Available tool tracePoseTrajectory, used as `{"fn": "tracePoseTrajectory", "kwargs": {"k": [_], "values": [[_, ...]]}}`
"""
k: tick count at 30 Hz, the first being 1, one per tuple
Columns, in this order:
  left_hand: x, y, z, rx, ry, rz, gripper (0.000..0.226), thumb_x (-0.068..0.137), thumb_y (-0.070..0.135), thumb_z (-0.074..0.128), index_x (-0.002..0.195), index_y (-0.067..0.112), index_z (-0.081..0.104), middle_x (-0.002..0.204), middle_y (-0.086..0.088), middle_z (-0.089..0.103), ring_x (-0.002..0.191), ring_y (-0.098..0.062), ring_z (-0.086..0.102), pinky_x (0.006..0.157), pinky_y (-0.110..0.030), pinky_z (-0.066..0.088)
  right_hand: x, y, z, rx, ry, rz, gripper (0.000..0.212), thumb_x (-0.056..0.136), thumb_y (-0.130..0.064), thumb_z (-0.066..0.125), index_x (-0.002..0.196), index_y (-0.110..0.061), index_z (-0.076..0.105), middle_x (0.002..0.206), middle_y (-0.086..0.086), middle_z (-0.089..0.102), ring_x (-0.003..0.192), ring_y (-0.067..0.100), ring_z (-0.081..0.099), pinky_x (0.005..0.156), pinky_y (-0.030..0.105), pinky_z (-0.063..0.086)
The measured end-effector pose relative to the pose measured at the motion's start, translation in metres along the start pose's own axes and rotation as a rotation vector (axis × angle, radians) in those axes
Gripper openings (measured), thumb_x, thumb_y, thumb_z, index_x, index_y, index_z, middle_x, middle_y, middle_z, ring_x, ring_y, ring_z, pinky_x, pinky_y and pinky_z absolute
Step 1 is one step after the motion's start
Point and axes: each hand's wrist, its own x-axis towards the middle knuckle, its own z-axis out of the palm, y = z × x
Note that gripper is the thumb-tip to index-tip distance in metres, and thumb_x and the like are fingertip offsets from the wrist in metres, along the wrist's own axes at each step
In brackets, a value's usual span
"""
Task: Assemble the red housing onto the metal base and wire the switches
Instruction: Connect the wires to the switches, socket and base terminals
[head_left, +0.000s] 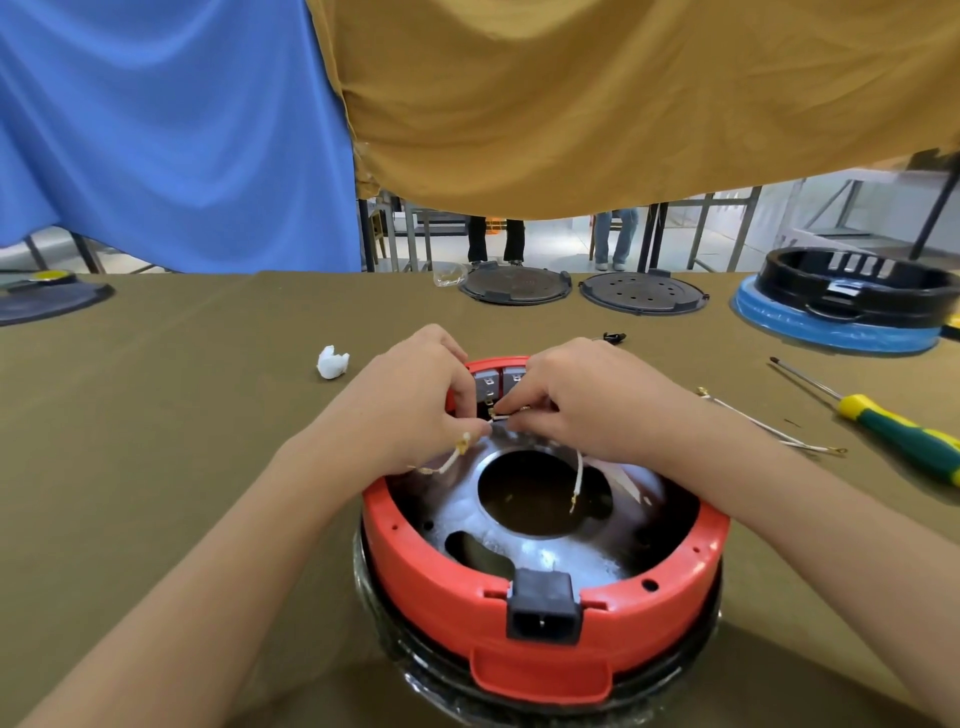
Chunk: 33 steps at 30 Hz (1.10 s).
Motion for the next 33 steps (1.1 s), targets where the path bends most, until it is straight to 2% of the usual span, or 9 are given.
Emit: {"fn": "tracePoseTrajectory", "kwargs": {"k": [2, 5, 8, 10, 28, 33], "values": [[0.0007, -0.0004, 0.0006, 0.009, 0.006, -0.005, 0.021, 0.082, 0.036, 0.078, 0.065, 0.025, 0.071, 0.115, 0.014, 0.049, 0.093, -0.002, 0.052, 0.083, -0.030, 0.046, -0.0005, -0.0001, 0.0007, 0.018, 0.001, -0.004, 0.023, 0.095, -0.034, 0.058, 0.112, -0.042, 0.072, 0.094, -0.006, 0.068, 0.088, 0.021, 0.062, 0.076, 0.038, 0.053], [0.0011, -0.0016, 0.0016, 0.018, 0.019, -0.004, 0.022, 0.083, 0.035, 0.076, 0.064, 0.026, 0.069, 0.111, 0.016, 0.050, 0.089, 0.000, 0.051, 0.069, -0.013, 0.033, -0.0016, 0.0003, 0.0015, 0.048, 0.001, -0.003, 0.029, 0.095, -0.030, 0.057, 0.119, -0.041, 0.068, 0.096, -0.006, 0.068, 0.090, 0.020, 0.061, 0.078, 0.037, 0.052], [0.0014, -0.0019, 0.0019, 0.000, 0.018, 0.005, 0.021, 0.083, 0.035, 0.076, 0.066, 0.024, 0.069, 0.110, 0.014, 0.050, 0.094, -0.006, 0.055, 0.081, -0.027, 0.044, -0.0026, 0.0000, 0.0017, 0.041, 0.011, -0.006, 0.033, 0.093, -0.026, 0.054, 0.119, -0.041, 0.069, 0.091, -0.007, 0.066, 0.087, 0.020, 0.061, 0.074, 0.037, 0.052], [0.0015, -0.0016, 0.0013, -0.006, 0.017, 0.007, 0.022, 0.083, 0.035, 0.076, 0.066, 0.024, 0.069, 0.109, 0.014, 0.050, 0.093, -0.005, 0.054, 0.085, -0.031, 0.045, -0.0033, -0.0001, 0.0014, 0.027, 0.008, -0.008, 0.034, 0.094, -0.026, 0.053, 0.119, -0.041, 0.069, 0.091, -0.005, 0.067, 0.086, 0.021, 0.061, 0.074, 0.038, 0.052], [0.0037, -0.0025, 0.0035, 0.028, 0.023, 0.003, 0.023, 0.084, 0.038, 0.076, 0.066, 0.025, 0.068, 0.108, 0.014, 0.049, 0.094, -0.009, 0.055, 0.082, -0.032, 0.046, 0.0000, -0.0032, -0.0011, -0.059, -0.024, 0.006, 0.031, 0.098, -0.029, 0.050, 0.120, -0.042, 0.067, 0.098, -0.003, 0.067, 0.091, 0.025, 0.062, 0.076, 0.039, 0.053], [0.0036, -0.0010, 0.0029, 0.041, 0.014, 0.008, 0.022, 0.084, 0.038, 0.075, 0.069, 0.024, 0.069, 0.109, 0.012, 0.049, 0.094, -0.011, 0.056, 0.084, -0.035, 0.049, 0.0026, -0.0044, -0.0006, -0.095, -0.027, 0.009, 0.030, 0.098, -0.030, 0.050, 0.120, -0.041, 0.067, 0.099, -0.002, 0.068, 0.089, 0.025, 0.062, 0.070, 0.035, 0.052]]}}
